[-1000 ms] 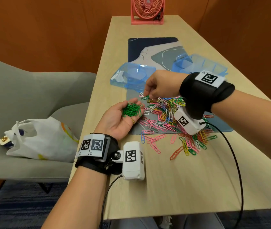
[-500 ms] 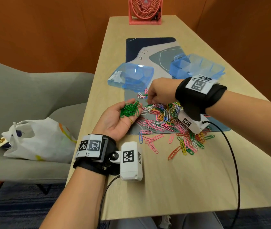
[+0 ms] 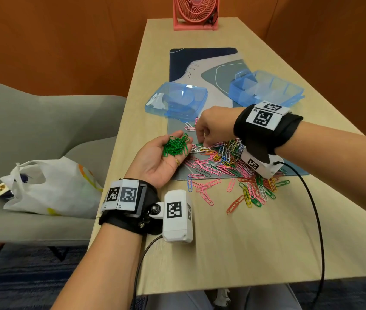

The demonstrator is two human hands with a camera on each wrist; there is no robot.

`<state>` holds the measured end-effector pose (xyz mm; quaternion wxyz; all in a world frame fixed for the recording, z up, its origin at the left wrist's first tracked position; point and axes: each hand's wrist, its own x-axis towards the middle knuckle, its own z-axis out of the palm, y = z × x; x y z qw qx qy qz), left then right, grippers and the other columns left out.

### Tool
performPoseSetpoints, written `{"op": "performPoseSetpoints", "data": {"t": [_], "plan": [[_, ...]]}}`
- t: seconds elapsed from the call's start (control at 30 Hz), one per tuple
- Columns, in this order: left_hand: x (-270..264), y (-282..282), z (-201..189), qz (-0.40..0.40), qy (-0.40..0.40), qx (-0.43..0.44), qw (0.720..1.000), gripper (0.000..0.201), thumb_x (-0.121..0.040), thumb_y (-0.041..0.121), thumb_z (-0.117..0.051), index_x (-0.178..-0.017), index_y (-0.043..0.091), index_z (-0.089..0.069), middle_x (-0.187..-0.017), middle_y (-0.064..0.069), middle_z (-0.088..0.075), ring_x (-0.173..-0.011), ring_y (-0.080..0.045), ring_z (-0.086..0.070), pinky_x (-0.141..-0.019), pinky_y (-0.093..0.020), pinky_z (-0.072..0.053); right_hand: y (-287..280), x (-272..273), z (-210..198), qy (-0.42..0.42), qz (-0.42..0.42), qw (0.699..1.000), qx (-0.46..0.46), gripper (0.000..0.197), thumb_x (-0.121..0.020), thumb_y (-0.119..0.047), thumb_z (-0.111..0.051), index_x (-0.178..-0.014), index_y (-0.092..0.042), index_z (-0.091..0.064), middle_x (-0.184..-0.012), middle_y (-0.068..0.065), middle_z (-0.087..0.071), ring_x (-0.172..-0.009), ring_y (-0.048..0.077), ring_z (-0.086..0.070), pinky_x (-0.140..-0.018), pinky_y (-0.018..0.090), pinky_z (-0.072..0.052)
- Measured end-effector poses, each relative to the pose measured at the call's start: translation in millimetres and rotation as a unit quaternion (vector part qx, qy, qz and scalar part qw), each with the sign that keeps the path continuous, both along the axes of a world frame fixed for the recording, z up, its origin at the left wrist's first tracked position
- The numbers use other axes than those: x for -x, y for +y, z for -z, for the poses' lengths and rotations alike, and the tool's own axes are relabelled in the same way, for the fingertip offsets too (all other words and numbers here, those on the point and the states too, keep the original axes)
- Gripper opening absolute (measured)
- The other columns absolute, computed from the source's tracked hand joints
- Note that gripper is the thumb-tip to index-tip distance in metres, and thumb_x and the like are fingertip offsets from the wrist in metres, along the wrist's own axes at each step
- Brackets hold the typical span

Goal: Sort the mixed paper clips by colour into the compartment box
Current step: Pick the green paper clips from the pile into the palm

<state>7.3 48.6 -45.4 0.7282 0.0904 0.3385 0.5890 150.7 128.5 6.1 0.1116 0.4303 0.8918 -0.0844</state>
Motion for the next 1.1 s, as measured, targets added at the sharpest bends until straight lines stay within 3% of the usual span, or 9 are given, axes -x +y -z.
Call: {"op": "performPoseSetpoints", "data": {"t": [0.17, 0.27, 0.4, 0.53, 0.63, 0.8, 0.9, 1.03, 1.1], "plan": [[-0.8, -0.8, -0.6, 0.002, 0.004, -0.002, 1.000, 0.032, -0.100, 0.010, -0.029, -0.093, -0.007, -0.056, -0.091, -0.025, -0.060, -0.086, -0.031, -0.061, -0.069, -0.035, -0.057, -2.1, 4.2, 3.4, -0.022, -0.010, 1.000, 0.001, 0.009, -0.086, -0.012, -0.060, -0.091, -0.013, -0.067, -0.075, -0.006, -0.057, -0.078, 0.015, -0.052, -0.055, 0.019, -0.036], [0.3, -0.7, 0.0, 0.004, 0.004, -0.001, 1.000, 0.032, -0.100, 0.010, -0.030, -0.094, -0.007, -0.057, -0.091, -0.025, -0.060, -0.086, -0.031, -0.062, -0.072, -0.034, -0.056, -0.6, -1.3, -2.5, 0.015, 0.019, 1.000, 0.009, 0.004, -0.085, -0.016, -0.065, -0.083, -0.013, -0.067, -0.066, -0.012, -0.054, -0.074, 0.013, -0.052, -0.054, 0.015, -0.036], [-1.1, -0.9, 0.1, 0.008, 0.001, -0.001, 1.000, 0.033, -0.100, 0.010, -0.030, -0.093, -0.007, -0.057, -0.085, -0.024, -0.063, -0.085, -0.031, -0.062, -0.072, -0.035, -0.056, -1.5, -17.6, -15.4, 0.065, 0.064, 0.996, -0.005, 0.002, -0.081, -0.012, -0.066, -0.080, -0.013, -0.066, -0.067, -0.006, -0.059, -0.062, 0.010, -0.052, -0.052, 0.018, -0.036], [-6.0, -2.4, -0.7, 0.020, -0.001, -0.004, 1.000, 0.033, -0.100, 0.010, -0.031, -0.095, -0.008, -0.057, -0.089, -0.025, -0.062, -0.088, -0.033, -0.061, -0.068, -0.037, -0.057, -8.3, -39.1, -22.7, 0.078, 0.094, 0.992, 0.026, 0.017, -0.080, -0.010, -0.062, -0.092, -0.022, -0.066, -0.077, -0.001, -0.070, -0.062, 0.004, -0.056, -0.055, 0.020, -0.036], [-10.3, -4.0, -1.2, 0.028, 0.001, -0.008, 1.000, 0.033, -0.100, 0.011, -0.031, -0.095, -0.008, -0.058, -0.089, -0.023, -0.063, -0.089, -0.032, -0.061, -0.069, -0.036, -0.057, -15.3, -55.1, -23.3, 0.086, 0.105, 0.990, 0.029, 0.016, -0.080, -0.009, -0.062, -0.091, -0.019, -0.066, -0.079, 0.000, -0.071, -0.059, 0.002, -0.056, -0.055, 0.020, -0.037], [-19.4, -5.7, -5.1, 0.032, 0.005, -0.013, 0.999, 0.034, -0.101, 0.012, -0.030, -0.095, -0.008, -0.057, -0.078, -0.022, -0.067, -0.086, -0.031, -0.062, -0.068, -0.035, -0.057, -31.6, -66.5, -18.8, 0.091, 0.079, 0.991, 0.059, 0.029, -0.081, -0.006, -0.057, -0.092, -0.031, -0.064, -0.063, -0.007, -0.061, -0.047, -0.004, -0.049, -0.053, 0.021, -0.037], [-26.8, -4.6, -8.1, 0.031, 0.003, -0.020, 0.999, 0.033, -0.101, 0.011, -0.030, -0.096, -0.008, -0.056, -0.090, -0.024, -0.062, -0.088, -0.032, -0.061, -0.067, -0.036, -0.057, -39.9, -63.5, -14.8, 0.087, 0.060, 0.992, 0.069, 0.028, -0.080, -0.004, -0.054, -0.090, -0.027, -0.067, -0.065, -0.007, -0.058, -0.053, 0.003, -0.049, -0.056, 0.021, -0.041], [-36.6, -3.3, -9.5, 0.032, 0.006, -0.027, 0.999, 0.029, -0.099, 0.008, -0.031, -0.095, -0.008, -0.055, -0.096, -0.024, -0.058, -0.090, -0.032, -0.059, -0.069, -0.036, -0.057, -44.8, -59.8, -8.1, 0.033, 0.036, 0.995, 0.083, 0.019, -0.083, -0.009, -0.059, -0.090, -0.024, -0.069, -0.076, -0.014, -0.062, -0.066, 0.001, -0.054, -0.068, 0.021, -0.046], [-39.8, -3.7, -8.6, 0.037, 0.014, -0.030, 0.999, 0.029, -0.098, 0.008, -0.031, -0.093, -0.008, -0.055, -0.095, -0.024, -0.058, -0.089, -0.031, -0.060, -0.072, -0.035, -0.056, -44.8, -60.8, -5.1, 0.024, 0.037, 0.995, 0.090, 0.012, -0.082, -0.012, -0.066, -0.088, -0.022, -0.069, -0.072, -0.016, -0.061, -0.066, 0.003, -0.057, -0.064, 0.018, -0.045]]}}
